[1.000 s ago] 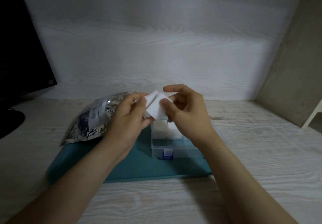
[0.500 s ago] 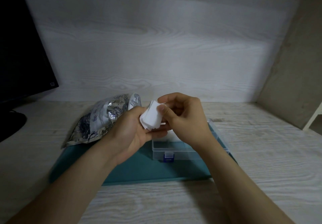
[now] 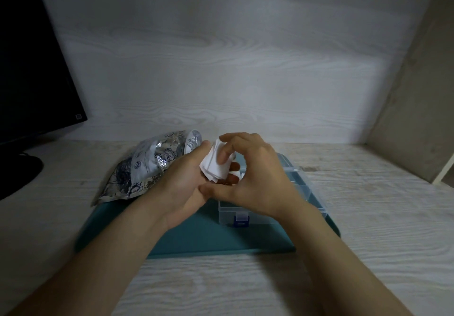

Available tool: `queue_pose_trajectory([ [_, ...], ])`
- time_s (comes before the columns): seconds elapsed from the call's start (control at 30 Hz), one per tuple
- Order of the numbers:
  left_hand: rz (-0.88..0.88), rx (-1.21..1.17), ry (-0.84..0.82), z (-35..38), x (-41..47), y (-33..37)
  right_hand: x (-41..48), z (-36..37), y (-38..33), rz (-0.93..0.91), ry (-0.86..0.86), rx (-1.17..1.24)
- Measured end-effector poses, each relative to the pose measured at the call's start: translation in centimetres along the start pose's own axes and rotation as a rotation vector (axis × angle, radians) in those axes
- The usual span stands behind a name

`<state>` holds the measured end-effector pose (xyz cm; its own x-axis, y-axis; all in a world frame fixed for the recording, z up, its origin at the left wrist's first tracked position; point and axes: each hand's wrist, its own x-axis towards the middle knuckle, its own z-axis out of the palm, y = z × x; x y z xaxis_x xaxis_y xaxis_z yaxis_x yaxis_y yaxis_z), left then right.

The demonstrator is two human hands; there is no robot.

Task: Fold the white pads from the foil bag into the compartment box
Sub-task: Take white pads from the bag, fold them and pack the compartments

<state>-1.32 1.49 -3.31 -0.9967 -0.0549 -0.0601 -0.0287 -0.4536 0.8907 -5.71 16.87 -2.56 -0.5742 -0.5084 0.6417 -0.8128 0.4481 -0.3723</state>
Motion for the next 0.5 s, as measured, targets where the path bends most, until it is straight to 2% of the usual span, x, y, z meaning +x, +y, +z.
queue_pose_trajectory([
  [0.5, -0.036, -0.006, -0.18, -0.13, -0.3, 0.17, -0.04, -0.86, 0.13, 0.035, -0.036, 0.158],
])
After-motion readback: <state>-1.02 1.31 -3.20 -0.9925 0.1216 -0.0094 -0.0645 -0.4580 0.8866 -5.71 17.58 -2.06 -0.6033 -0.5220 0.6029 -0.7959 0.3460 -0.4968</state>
